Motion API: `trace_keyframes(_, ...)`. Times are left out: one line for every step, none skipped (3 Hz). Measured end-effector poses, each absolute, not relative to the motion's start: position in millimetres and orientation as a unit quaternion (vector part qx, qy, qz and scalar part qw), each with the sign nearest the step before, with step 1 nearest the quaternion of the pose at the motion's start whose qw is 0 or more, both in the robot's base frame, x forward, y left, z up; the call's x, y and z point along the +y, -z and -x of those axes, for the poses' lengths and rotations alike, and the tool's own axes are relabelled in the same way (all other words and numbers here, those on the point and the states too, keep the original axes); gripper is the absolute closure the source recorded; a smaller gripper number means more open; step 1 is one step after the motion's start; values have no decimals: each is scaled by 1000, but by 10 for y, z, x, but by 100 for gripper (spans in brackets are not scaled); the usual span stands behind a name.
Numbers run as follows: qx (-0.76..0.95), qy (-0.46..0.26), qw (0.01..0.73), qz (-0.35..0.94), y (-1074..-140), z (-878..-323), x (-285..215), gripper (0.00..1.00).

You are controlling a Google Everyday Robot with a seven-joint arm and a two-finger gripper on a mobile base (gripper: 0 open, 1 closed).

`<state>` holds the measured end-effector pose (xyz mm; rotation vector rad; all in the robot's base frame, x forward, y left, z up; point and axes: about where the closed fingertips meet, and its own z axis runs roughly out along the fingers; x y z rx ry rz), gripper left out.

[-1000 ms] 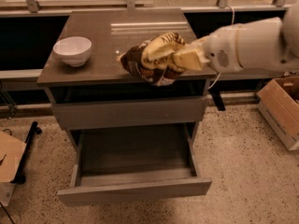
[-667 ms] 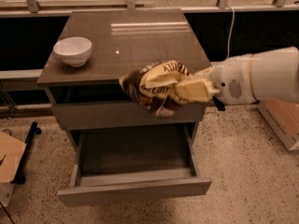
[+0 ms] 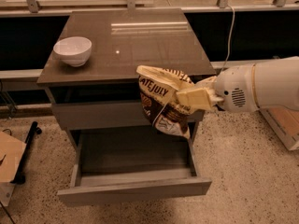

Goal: Place brown chip bag into middle drawer

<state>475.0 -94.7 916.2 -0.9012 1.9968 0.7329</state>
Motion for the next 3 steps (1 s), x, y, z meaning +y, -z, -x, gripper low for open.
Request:
trace_keyframes(785, -285, 408, 370, -9179, -4815, -857, 100)
trace_keyframes(774, -297, 409, 381, -8979, -4925, -694, 100)
trace_keyframes(777, -310, 392, 383, -8580, -5020, -582, 100)
